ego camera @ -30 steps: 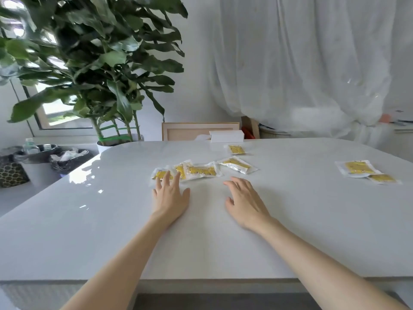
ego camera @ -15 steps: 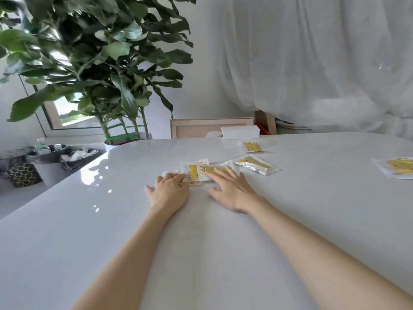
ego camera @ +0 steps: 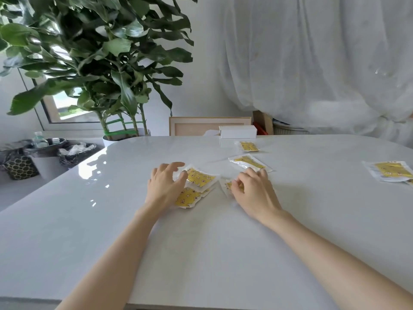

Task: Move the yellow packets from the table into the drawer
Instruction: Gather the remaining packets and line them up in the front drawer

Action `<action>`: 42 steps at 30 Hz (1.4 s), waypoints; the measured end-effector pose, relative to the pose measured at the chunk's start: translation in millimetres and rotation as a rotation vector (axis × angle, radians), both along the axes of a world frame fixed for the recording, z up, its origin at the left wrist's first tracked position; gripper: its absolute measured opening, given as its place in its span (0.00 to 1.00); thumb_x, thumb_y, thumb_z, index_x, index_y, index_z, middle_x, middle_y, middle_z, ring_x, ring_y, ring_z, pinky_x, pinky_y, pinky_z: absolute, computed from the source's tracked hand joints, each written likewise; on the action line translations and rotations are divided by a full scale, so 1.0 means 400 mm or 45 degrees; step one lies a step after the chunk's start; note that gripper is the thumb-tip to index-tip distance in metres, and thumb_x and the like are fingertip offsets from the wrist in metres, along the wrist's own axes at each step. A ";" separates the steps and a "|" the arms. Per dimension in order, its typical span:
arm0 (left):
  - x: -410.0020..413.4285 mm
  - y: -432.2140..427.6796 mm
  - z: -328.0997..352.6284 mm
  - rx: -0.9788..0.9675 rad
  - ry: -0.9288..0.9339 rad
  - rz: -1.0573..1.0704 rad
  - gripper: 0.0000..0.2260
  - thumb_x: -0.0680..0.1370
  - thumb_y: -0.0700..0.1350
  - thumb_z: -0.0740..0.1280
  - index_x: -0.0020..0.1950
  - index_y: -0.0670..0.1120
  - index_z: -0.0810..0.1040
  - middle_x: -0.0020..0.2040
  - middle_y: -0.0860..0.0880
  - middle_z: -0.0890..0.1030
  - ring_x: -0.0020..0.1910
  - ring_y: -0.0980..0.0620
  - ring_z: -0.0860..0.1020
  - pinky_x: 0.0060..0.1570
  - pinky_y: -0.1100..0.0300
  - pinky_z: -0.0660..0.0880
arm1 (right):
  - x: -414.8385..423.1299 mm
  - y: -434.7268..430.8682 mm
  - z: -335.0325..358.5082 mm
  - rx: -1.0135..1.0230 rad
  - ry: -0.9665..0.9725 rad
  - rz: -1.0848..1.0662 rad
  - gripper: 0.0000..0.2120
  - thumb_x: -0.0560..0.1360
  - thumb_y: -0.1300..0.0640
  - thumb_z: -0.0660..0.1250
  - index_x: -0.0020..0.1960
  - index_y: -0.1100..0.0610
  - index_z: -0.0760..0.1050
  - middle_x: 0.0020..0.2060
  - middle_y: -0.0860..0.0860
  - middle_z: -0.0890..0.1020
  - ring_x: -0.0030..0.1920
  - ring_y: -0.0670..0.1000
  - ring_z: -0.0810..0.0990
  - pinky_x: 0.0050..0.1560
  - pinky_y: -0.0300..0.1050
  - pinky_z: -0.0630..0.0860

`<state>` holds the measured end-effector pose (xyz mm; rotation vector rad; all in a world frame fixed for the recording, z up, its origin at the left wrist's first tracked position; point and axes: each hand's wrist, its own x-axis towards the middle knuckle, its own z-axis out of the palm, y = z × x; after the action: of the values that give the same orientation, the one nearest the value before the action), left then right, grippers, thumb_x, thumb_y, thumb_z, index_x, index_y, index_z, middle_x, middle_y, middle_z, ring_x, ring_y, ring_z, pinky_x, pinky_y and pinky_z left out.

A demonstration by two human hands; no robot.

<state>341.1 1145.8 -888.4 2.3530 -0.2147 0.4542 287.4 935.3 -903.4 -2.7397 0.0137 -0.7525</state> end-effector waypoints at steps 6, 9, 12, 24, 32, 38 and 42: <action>0.013 -0.016 -0.015 0.198 0.364 0.108 0.33 0.72 0.69 0.60 0.74 0.56 0.61 0.71 0.48 0.68 0.73 0.46 0.58 0.70 0.51 0.52 | -0.003 -0.044 -0.001 0.304 0.292 -0.089 0.18 0.71 0.37 0.63 0.49 0.51 0.68 0.53 0.46 0.75 0.58 0.54 0.71 0.61 0.50 0.67; 0.027 -0.022 -0.013 0.090 0.342 0.156 0.32 0.70 0.68 0.64 0.71 0.55 0.66 0.67 0.52 0.73 0.70 0.48 0.63 0.66 0.53 0.56 | -0.013 -0.048 0.006 0.430 0.322 -0.072 0.28 0.67 0.37 0.68 0.62 0.46 0.63 0.58 0.46 0.74 0.64 0.53 0.68 0.65 0.49 0.64; 0.035 -0.032 -0.008 0.052 0.410 0.168 0.36 0.67 0.70 0.66 0.70 0.53 0.68 0.62 0.56 0.77 0.68 0.48 0.64 0.62 0.54 0.57 | -0.019 -0.057 0.016 0.651 0.331 0.003 0.39 0.62 0.41 0.75 0.68 0.39 0.61 0.56 0.44 0.73 0.63 0.52 0.68 0.66 0.49 0.67; 0.036 -0.160 -0.009 0.021 0.380 0.156 0.22 0.72 0.62 0.67 0.61 0.52 0.73 0.61 0.50 0.75 0.64 0.46 0.70 0.68 0.52 0.59 | -0.041 -0.103 0.047 0.937 0.466 0.162 0.44 0.60 0.50 0.81 0.70 0.45 0.61 0.63 0.43 0.70 0.61 0.48 0.74 0.59 0.49 0.76; -0.033 -0.187 0.055 -0.846 0.033 -0.302 0.08 0.77 0.45 0.68 0.47 0.44 0.72 0.37 0.43 0.82 0.34 0.51 0.80 0.37 0.56 0.81 | -0.064 -0.181 0.083 1.202 0.532 0.163 0.35 0.63 0.68 0.77 0.64 0.50 0.68 0.55 0.55 0.80 0.50 0.54 0.83 0.49 0.51 0.81; -0.039 -0.205 0.055 -0.856 -0.041 -0.335 0.04 0.77 0.44 0.67 0.46 0.49 0.73 0.44 0.47 0.83 0.42 0.49 0.83 0.44 0.51 0.79 | -0.082 -0.190 0.129 1.406 0.376 0.252 0.32 0.59 0.66 0.81 0.58 0.54 0.72 0.49 0.58 0.84 0.44 0.56 0.85 0.47 0.54 0.82; -0.053 -0.216 0.061 -0.807 -0.009 -0.425 0.04 0.77 0.44 0.67 0.49 0.45 0.77 0.45 0.46 0.84 0.41 0.49 0.82 0.38 0.61 0.78 | -0.089 -0.183 0.160 1.094 0.237 0.349 0.21 0.62 0.64 0.80 0.51 0.59 0.78 0.44 0.54 0.85 0.43 0.53 0.85 0.41 0.44 0.82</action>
<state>319.8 1059.3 -864.2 1.6568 -0.3949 0.3074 251.7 862.0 -839.4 -1.9213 0.0008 -0.2996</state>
